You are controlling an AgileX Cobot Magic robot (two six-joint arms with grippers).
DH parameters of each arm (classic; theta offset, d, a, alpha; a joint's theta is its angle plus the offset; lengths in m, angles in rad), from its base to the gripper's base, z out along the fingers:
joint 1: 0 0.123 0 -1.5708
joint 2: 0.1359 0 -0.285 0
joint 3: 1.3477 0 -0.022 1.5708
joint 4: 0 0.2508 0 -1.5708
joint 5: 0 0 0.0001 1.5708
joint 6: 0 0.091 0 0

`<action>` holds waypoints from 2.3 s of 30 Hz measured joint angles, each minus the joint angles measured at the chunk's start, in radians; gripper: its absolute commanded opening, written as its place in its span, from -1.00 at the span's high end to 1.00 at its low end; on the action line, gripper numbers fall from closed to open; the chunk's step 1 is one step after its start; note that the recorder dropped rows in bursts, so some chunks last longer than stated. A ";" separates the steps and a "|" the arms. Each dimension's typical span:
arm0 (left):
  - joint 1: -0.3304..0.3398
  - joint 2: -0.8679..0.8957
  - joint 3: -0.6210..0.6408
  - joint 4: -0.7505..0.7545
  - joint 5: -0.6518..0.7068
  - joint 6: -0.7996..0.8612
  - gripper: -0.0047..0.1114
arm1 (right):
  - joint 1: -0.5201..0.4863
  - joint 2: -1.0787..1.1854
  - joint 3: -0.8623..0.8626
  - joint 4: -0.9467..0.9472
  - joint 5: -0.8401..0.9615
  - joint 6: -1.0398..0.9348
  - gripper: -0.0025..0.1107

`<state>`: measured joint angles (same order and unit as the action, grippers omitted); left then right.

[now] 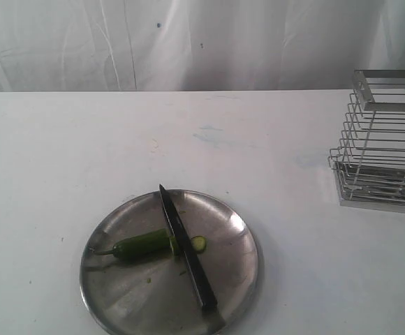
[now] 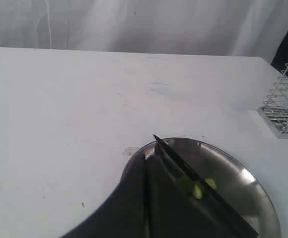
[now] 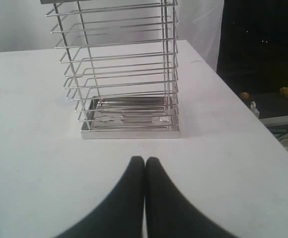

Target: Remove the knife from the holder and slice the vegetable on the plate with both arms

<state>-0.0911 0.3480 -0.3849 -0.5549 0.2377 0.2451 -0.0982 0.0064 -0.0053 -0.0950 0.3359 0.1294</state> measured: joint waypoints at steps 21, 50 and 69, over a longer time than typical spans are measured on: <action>0.031 -0.273 0.218 0.620 0.007 -0.508 0.92 | 0.000 0.000 0.000 0.000 0.000 0.000 0.96; 0.195 -0.343 0.378 0.582 0.045 -0.398 0.92 | 0.000 -0.002 0.000 0.000 0.002 0.000 0.96; 0.195 -0.343 0.378 0.582 0.037 -0.400 0.92 | 0.000 -0.002 0.000 0.000 0.002 0.000 0.96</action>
<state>0.1038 0.0046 -0.0065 0.0268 0.2746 -0.1550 -0.0982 0.0047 -0.0053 -0.0950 0.3382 0.1294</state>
